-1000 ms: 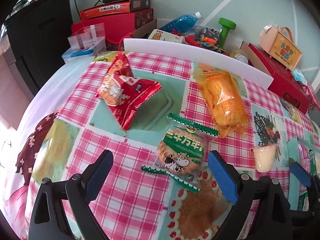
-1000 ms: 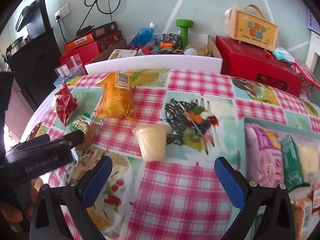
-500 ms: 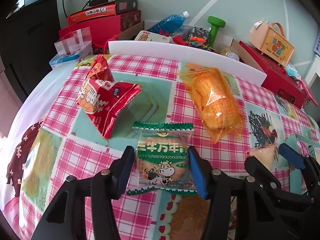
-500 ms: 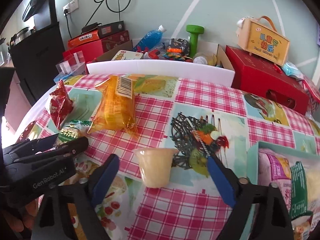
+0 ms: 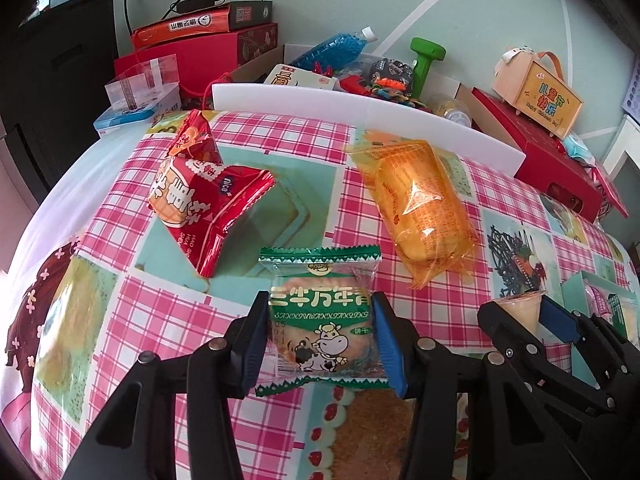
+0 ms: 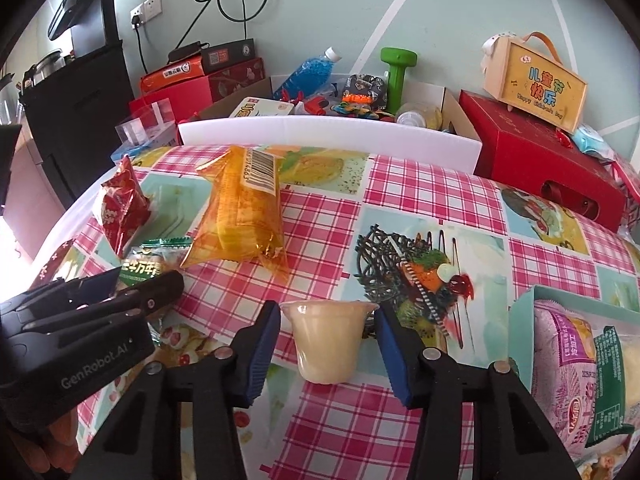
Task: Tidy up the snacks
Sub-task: 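Grasp the cream pudding cup with right tool while left tool grasps green-labelled biscuit packet, then lift the pudding cup and biscuit packet and carry them over the tray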
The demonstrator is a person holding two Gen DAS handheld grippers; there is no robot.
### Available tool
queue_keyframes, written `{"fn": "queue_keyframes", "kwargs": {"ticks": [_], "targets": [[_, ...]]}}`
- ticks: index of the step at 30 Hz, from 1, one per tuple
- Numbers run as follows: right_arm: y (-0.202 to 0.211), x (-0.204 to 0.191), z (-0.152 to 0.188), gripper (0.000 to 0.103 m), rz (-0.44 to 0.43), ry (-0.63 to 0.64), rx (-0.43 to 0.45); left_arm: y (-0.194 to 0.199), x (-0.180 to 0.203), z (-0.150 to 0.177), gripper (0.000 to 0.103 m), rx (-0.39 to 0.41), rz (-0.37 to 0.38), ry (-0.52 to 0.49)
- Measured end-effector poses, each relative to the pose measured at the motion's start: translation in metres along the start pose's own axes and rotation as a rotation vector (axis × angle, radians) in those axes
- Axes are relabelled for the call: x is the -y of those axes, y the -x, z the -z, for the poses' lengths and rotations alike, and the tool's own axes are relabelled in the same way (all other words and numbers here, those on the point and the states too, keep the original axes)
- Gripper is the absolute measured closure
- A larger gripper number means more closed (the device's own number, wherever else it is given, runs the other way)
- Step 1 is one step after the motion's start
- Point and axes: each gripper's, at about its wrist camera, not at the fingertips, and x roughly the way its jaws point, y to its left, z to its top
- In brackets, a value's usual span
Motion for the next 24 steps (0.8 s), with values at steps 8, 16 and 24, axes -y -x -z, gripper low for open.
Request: {"fn": "queue_keyframes", "kwargs": {"ticks": [8,16,24], "targets": [[0.007,0.007,0.001,0.058,-0.003,-0.042,-0.013,0.006,0.004,0.001,0.052,-0.003,0.008,0.005],[0.028,0.013,0.004,0.065,0.009,-0.07,0.006,0.023,0.007,0.001,0.052,0.009,0.009,0.016],[0.05,0.018,0.004,0.065,0.013,-0.064,0.029,0.037,0.021,0.002,0.052,0.018,0.015,0.001]]}}
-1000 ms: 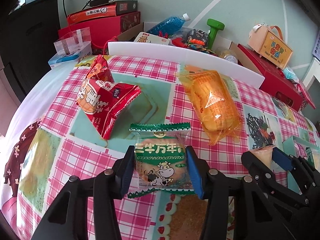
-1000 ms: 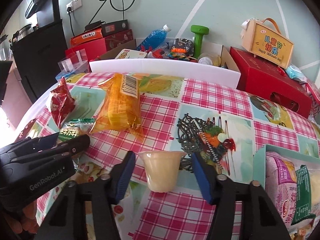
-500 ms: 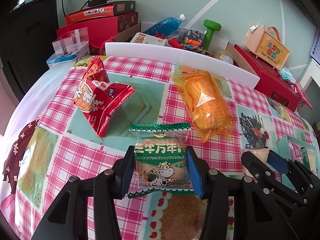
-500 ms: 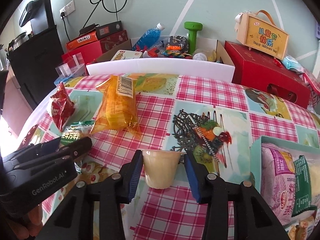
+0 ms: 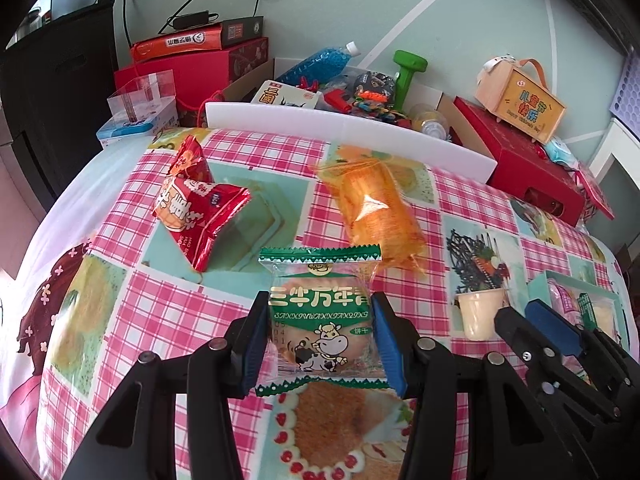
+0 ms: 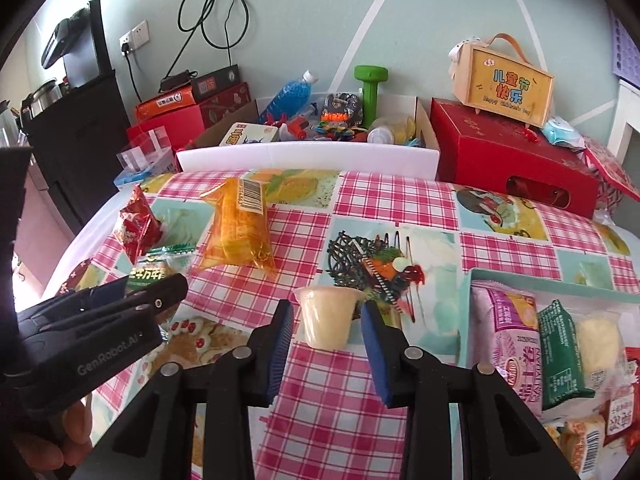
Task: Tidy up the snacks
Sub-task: 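Lift the pudding cup and biscuit packet and carry them over the tray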
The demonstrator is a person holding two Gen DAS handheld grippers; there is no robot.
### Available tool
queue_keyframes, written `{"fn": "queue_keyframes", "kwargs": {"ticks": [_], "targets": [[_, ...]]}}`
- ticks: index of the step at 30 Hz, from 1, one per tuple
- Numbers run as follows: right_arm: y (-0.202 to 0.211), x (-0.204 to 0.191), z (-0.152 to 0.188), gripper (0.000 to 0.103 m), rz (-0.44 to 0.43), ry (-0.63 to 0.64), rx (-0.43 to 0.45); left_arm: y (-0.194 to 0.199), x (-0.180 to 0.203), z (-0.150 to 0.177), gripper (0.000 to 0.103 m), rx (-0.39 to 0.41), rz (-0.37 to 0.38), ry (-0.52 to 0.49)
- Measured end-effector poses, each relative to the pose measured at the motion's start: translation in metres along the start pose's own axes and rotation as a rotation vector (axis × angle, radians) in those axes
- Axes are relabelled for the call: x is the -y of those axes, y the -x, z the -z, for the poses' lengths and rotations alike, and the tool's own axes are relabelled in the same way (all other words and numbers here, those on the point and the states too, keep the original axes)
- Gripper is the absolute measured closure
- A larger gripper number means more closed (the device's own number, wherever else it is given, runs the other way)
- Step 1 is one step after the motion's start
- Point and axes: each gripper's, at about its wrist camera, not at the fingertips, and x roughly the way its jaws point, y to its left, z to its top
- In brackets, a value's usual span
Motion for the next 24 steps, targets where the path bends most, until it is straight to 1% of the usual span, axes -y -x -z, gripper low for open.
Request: {"fn": "queue_keyframes", "kwargs": {"ticks": [4,8,10,16,20,21,22,24], "targets": [[-0.01,0.004,-0.001,0.065,0.008,-0.012,-0.032,-0.003,0.004,0.0,0.052,-0.007,-0.006,-0.002],[-0.023,0.004,-0.003,0.063,-0.013,-0.015,-0.043,-0.01,0.0,0.002,0.052,-0.027,-0.008,0.013],[-0.029,0.002,-0.005,0.042,-0.018,-0.012,-0.042,-0.011,-0.002,0.002,0.052,-0.029,-0.01,0.021],[-0.047,-0.004,-0.008,0.042,-0.001,0.026,-0.061,-0.013,-0.007,0.003,0.052,-0.034,-0.011,0.032],[-0.054,-0.002,-0.006,0.043,0.018,0.019,-0.076,-0.014,-0.006,0.003,0.052,-0.033,-0.007,0.03],[-0.055,-0.001,-0.005,0.044,0.015,0.012,-0.076,-0.014,-0.006,0.003,0.052,-0.034,-0.006,0.029],[-0.054,0.0,-0.005,0.05,0.014,0.008,-0.073,-0.014,-0.006,0.003,0.052,-0.035,-0.006,0.029],[-0.053,0.0,-0.005,0.052,0.015,0.006,-0.067,-0.015,-0.006,0.003,0.052,-0.036,-0.006,0.029]]}}
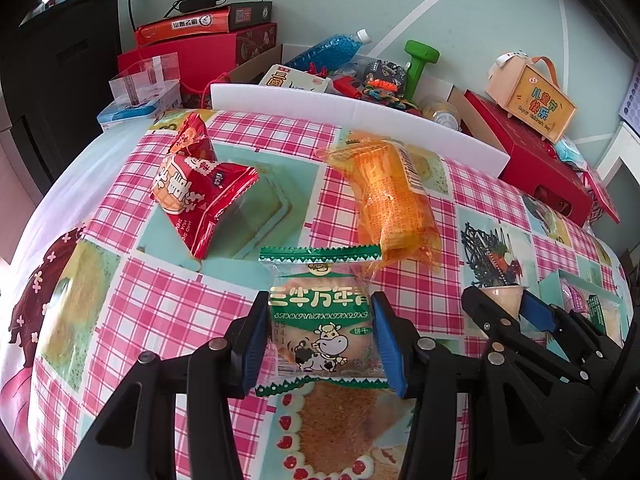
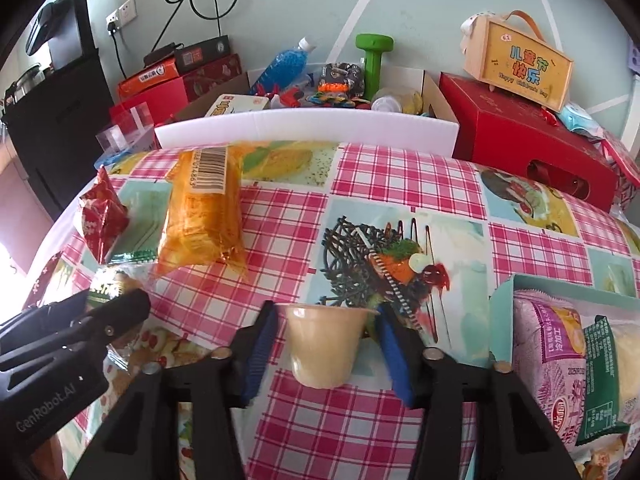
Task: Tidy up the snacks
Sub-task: 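Lift the pudding cup and biscuit packet and carry them over the tray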
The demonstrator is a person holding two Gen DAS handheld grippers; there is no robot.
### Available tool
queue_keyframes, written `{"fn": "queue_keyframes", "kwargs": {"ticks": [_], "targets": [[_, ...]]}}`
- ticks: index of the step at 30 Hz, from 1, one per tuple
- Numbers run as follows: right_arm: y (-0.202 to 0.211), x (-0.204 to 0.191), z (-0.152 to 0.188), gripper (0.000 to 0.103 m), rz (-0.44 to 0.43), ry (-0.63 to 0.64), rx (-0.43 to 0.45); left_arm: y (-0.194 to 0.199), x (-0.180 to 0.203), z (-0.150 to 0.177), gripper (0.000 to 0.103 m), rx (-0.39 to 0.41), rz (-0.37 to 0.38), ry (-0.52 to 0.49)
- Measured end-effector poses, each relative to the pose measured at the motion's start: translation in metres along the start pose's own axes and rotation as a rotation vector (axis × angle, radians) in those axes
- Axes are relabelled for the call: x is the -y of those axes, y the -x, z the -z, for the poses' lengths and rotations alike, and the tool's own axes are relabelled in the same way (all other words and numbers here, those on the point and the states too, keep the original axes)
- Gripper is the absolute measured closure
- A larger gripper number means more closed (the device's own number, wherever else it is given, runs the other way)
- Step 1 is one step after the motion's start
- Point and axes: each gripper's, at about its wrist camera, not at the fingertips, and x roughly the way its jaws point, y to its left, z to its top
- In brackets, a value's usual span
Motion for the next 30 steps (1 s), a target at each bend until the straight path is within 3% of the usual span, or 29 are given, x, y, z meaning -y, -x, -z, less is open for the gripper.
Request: {"fn": "queue_keyframes", "kwargs": {"ticks": [2,3,18,30], "targets": [[0.0,0.001,0.0,0.052,0.001,0.0,-0.001,0.0,0.0,0.0,0.052,0.0,0.0,0.0],[0.001,0.001,0.0,0.058,0.001,-0.001,0.0,0.0,0.0,0.0,0.052,0.0,0.0,0.0],[0.051,0.014,0.008,0.058,0.003,-0.057,0.088,0.014,0.008,-0.002,0.052,0.028,0.003,-0.023],[0.107,0.049,0.018,0.058,0.077,-0.128,0.151,0.041,0.051,-0.002,0.052,0.073,0.08,-0.092]]}}
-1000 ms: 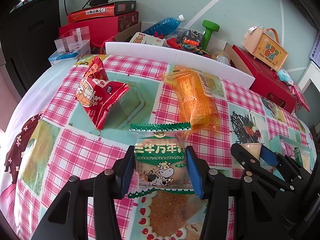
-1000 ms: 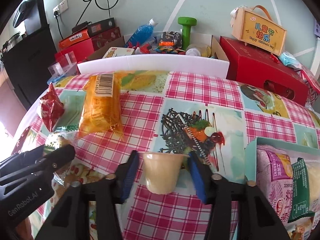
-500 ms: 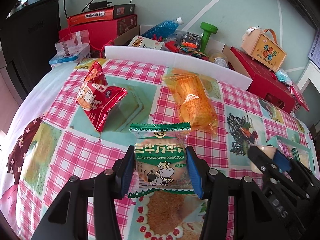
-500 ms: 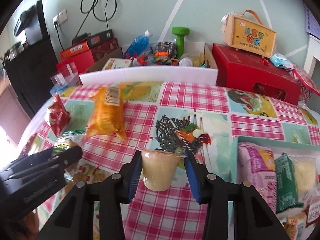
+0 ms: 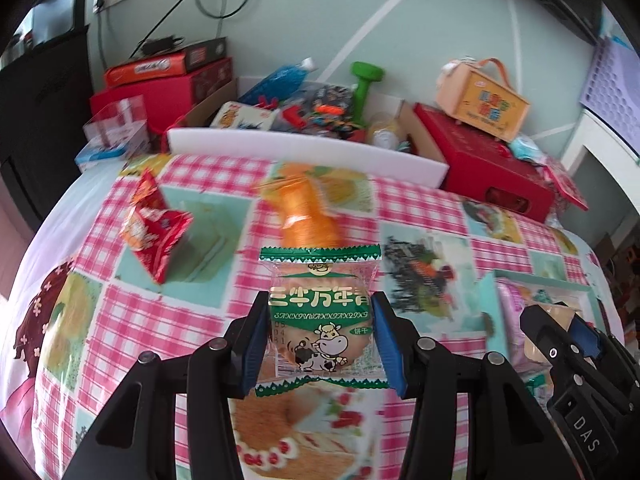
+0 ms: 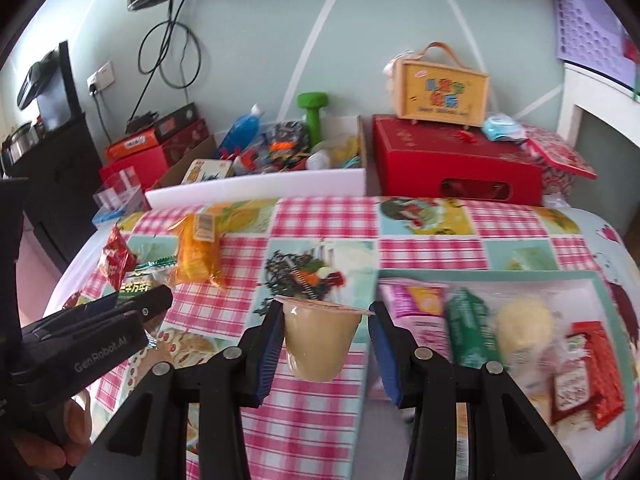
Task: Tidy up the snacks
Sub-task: 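Lift the pudding cup and biscuit packet and carry them over the tray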
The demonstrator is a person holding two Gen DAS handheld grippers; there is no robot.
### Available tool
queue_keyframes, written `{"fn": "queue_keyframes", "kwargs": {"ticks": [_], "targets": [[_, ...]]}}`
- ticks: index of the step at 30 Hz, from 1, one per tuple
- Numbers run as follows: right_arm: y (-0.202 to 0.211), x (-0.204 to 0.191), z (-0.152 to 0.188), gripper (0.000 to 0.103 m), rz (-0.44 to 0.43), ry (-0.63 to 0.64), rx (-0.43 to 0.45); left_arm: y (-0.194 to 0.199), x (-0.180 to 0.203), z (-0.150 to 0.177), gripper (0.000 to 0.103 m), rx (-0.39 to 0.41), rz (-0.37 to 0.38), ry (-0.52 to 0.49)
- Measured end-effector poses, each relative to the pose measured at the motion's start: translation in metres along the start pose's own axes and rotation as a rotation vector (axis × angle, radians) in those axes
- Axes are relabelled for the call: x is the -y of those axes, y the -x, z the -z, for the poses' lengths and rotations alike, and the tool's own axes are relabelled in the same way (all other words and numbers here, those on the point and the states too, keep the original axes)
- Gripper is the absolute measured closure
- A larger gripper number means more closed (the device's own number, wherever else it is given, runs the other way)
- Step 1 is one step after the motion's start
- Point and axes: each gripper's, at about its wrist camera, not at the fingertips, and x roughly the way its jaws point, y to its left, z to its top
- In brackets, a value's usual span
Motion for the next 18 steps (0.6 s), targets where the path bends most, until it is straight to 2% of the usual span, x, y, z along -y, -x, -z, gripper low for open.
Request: {"fn": "queue_keyframes", "kwargs": {"ticks": [7,18], "targets": [[0.024,0.041,0.002,0.058,0.084,-0.064,0.014,0.011,0.05,0.003,0.052,0.004,0.079,-0.093],[0.047,0.146,0.009,0.058,0.274,-0.257,0.008,0.005,0.135,0.024,0.052,-0.039,0.157,-0.271]]}}
